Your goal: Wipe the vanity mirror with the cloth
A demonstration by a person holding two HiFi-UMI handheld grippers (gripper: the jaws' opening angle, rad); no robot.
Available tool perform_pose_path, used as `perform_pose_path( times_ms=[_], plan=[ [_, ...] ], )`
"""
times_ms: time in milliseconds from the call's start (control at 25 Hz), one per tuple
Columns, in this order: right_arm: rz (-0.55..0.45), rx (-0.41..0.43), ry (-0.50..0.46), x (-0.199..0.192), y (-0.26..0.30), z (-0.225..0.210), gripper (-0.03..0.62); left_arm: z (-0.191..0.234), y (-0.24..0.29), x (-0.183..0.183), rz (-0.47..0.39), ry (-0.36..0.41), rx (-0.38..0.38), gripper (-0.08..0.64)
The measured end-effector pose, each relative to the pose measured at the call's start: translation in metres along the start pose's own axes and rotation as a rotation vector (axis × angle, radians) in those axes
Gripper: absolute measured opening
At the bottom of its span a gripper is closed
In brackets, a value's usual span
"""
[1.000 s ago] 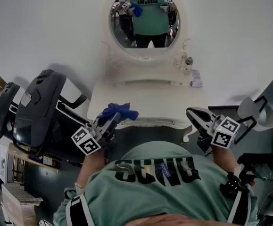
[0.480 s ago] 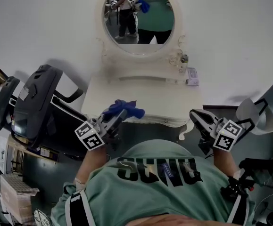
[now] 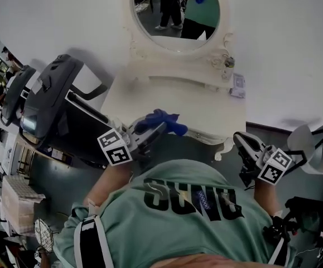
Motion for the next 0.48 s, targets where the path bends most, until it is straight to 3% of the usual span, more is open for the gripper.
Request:
perform_pose_path(
  times_ms=[240,480],
  plan=[
    [0.007,0.005,0.029,-0.001,0.031,-0.019,0.005,0.035,-0.006,0.007,0.006,0.006,-0.001,0.083],
    [0.010,-0.072,-0.017,0.025,0.116,-0.029,0.005,0.130,-0.023,0.027,0.027,0.034,-0.078,0.083]
  ],
)
Point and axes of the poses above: the fingertips, and each gripper's own axes: y forward along the fingers, z to its left, x out of its top, the point moved 9 cm from there along -y, backward along the fingers, and after that the axes turned 11 degrees about z, right-handed, at the moved point
